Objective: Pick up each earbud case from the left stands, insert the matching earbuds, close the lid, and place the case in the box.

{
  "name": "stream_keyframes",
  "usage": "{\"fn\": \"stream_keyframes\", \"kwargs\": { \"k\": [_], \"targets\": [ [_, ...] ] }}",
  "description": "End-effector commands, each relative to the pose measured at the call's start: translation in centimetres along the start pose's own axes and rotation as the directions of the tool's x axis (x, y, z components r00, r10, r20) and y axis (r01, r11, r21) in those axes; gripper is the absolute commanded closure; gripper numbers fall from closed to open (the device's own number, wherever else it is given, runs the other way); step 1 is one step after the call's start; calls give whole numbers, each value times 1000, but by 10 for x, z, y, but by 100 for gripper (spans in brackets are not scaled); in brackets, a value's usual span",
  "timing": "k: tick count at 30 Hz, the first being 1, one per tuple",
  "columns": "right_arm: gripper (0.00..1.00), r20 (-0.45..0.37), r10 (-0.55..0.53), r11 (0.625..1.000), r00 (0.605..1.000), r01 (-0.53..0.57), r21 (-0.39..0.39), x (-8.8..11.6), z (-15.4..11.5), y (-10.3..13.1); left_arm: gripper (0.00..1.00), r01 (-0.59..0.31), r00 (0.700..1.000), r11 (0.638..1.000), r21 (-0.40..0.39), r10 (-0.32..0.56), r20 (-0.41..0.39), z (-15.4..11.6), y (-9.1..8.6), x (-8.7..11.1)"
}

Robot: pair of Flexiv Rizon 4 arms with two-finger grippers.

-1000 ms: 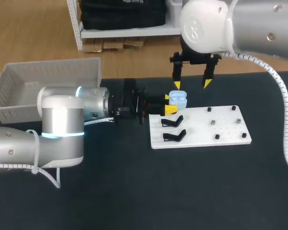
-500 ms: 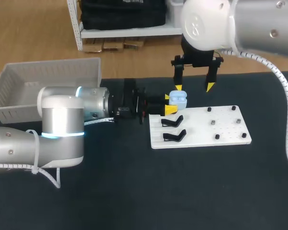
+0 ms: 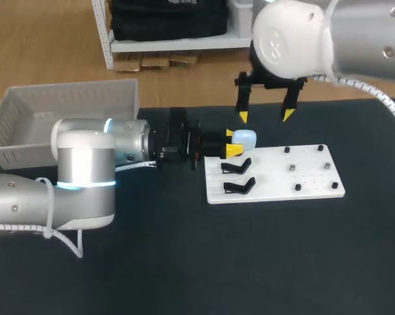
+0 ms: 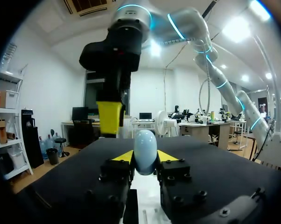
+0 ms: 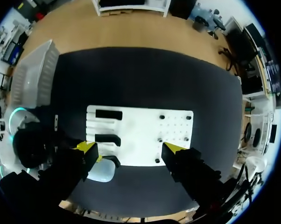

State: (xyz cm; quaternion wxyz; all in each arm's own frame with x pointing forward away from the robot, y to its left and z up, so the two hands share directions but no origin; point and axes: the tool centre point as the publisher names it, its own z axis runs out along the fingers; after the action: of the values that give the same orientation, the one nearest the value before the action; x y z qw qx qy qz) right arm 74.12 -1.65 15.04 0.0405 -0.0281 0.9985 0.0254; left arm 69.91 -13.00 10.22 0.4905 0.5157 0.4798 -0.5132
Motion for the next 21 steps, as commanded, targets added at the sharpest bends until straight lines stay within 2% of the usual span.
{"fn": "stream_keyframes", "kwargs": {
  "k": [1, 7, 12, 21],
  "targets": [
    [12, 125, 45, 998, 991, -41, -37, 11, -20, -22, 100, -3, 1000, 1000, -4, 3, 3, 0, -1, 1],
    [0, 162, 133, 990, 978, -122, -75, 7, -33, -47, 100, 8, 1000, 999, -45, -9, -23, -20, -2, -4],
    [0, 156, 212, 973, 965, -194, -124, 7, -34, -69, 100, 12, 998, 995, -102, -19, -63, -52, -5, -9],
    [0, 156, 212, 973, 965, -194, -124, 7, -34, -69, 100, -46, 983, 955, -293, -9, -182, -134, 9, -30]
  ]
}}
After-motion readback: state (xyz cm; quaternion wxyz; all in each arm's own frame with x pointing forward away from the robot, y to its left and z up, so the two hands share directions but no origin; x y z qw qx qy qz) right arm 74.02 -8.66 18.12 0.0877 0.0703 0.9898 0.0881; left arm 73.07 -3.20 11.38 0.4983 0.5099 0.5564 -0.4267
